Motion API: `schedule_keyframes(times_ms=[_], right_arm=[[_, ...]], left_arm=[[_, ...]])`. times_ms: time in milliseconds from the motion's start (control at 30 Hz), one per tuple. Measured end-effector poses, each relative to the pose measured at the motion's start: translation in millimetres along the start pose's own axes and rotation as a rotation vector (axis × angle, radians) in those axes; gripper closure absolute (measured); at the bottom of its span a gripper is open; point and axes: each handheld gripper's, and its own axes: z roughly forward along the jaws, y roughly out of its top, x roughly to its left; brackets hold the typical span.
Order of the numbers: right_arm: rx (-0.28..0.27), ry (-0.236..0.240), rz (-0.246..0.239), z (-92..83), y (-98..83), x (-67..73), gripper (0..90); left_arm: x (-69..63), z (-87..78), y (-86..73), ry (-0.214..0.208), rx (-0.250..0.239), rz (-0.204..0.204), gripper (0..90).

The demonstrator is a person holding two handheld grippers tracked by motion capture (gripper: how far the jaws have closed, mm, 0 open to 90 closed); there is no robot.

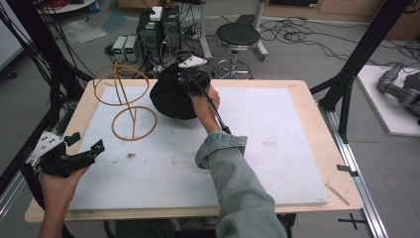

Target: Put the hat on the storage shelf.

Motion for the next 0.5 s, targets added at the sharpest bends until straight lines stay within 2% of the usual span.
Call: schedule_keyframes(times_ms=[133, 200, 267, 300, 367, 500], right_arm=[[-0.015, -0.045, 0.026, -14.6, 5.7, -15.9, 75.6], [-0.020, -0.054, 0.036, -18.0, 7.4, -19.0, 75.6], [-0.059, -0.080, 0.056, -29.1, 12.2, -29.1, 75.6], [-0.059, -0.080, 0.056, -29.1, 12.2, -29.1, 75.6], [-0.086, -0.096, 0.097, -39.8, 16.4, -39.7, 75.5], [-0.105, -0.113, 0.127, -50.2, 21.2, -48.9, 75.1]], left_arm=[[-0.1, -0.7, 0.8, 0.001, -0.004, -0.001, 15.5], [-0.2, -0.8, 1.1, 0.000, -0.005, -0.001, 15.5], [-0.5, -0.5, 1.1, 0.000, -0.006, 0.000, 15.5], [-0.6, -0.2, 1.0, -0.001, -0.007, 0.001, 15.5], [-1.5, 0.4, 0.8, -0.003, -0.006, -0.001, 15.5], [-3.0, 1.0, 1.2, -0.008, -0.005, 0.004, 15.5]])
